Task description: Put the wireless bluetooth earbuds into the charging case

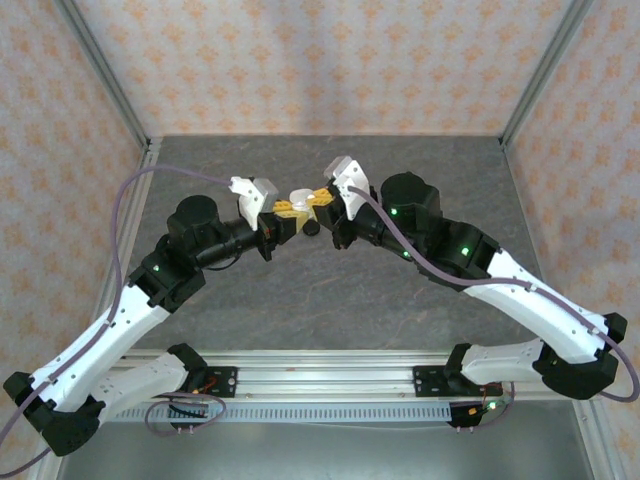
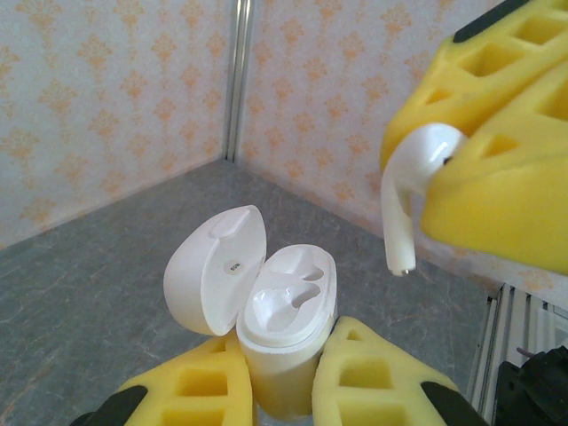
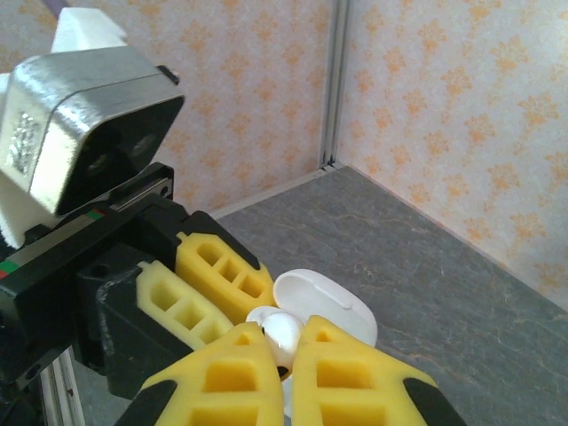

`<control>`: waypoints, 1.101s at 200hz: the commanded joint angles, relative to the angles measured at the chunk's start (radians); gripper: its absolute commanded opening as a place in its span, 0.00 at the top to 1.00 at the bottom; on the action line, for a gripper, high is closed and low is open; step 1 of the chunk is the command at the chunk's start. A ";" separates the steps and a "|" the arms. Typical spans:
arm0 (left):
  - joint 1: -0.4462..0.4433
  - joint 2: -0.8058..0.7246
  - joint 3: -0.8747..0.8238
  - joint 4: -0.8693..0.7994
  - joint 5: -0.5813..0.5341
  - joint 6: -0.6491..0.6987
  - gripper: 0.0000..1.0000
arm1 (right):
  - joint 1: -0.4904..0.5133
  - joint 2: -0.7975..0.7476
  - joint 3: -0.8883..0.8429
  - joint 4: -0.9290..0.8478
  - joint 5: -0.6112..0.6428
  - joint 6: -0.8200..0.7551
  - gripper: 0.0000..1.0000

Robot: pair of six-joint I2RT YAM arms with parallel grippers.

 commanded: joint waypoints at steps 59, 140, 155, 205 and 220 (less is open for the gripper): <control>-0.001 -0.016 0.027 0.008 0.040 -0.020 1.00 | 0.024 0.036 0.057 0.027 0.041 -0.069 0.93; -0.001 -0.032 0.019 -0.001 0.039 -0.022 1.00 | 0.027 0.052 0.054 0.011 0.058 -0.095 0.94; -0.001 -0.034 0.019 0.000 0.039 -0.024 1.00 | 0.027 0.051 0.050 0.009 0.065 -0.105 0.94; -0.001 -0.033 0.019 0.002 0.044 -0.026 1.00 | 0.027 0.060 0.053 0.007 0.072 -0.109 0.94; -0.001 -0.033 0.019 0.003 0.042 -0.024 1.00 | 0.027 0.061 0.052 0.004 0.066 -0.109 0.94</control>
